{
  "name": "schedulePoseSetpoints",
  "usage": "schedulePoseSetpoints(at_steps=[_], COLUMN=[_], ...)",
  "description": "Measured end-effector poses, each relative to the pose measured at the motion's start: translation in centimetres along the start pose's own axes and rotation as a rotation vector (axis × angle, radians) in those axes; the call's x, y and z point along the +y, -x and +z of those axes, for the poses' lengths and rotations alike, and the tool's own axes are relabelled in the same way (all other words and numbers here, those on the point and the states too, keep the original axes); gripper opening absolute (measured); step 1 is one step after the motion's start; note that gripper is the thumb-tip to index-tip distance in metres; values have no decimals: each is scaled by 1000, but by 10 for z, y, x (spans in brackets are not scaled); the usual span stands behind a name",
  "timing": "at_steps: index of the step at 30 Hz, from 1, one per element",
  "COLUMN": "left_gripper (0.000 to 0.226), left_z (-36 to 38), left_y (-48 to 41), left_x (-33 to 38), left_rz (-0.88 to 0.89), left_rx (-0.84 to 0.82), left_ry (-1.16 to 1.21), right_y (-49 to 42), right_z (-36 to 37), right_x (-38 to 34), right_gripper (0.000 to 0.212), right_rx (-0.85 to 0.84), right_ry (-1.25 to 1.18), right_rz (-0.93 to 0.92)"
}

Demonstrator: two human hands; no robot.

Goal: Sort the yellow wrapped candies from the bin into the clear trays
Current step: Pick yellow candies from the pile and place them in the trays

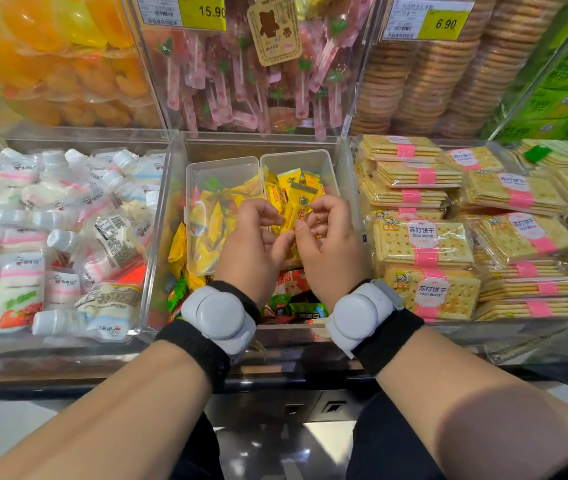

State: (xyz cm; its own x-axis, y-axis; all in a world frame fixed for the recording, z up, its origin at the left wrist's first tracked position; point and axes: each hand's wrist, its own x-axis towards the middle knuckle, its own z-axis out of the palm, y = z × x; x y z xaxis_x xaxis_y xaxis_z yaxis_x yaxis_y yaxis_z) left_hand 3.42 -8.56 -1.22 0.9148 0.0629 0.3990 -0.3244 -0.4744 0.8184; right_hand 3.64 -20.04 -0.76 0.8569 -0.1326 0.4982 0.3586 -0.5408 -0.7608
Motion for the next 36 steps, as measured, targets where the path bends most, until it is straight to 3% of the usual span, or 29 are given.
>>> schedulePoseSetpoints(at_steps=[9,16,20,24,36], left_gripper=[24,44,54,58,60], left_z=[2,3,5,5,5], left_y=[2,1,2,3,4], left_x=[-3,-6,-8,-6,-4], left_rz=[-77,-50,15,88,109], left_rx=[-13,-88,-163,-165,-156], left_ry=[40,-19,-134,-238,-285], right_y=[-3,-9,-11,-14,-16], right_z=[4,2,2,7,11], right_x=[1,7,10,10,11], right_gripper=[23,7,14,26,33], right_rx=[-127,-10,17,-75,-185], right_ry=[-60,19,56,150,496], right_rz=[43,-11,-10,27,33])
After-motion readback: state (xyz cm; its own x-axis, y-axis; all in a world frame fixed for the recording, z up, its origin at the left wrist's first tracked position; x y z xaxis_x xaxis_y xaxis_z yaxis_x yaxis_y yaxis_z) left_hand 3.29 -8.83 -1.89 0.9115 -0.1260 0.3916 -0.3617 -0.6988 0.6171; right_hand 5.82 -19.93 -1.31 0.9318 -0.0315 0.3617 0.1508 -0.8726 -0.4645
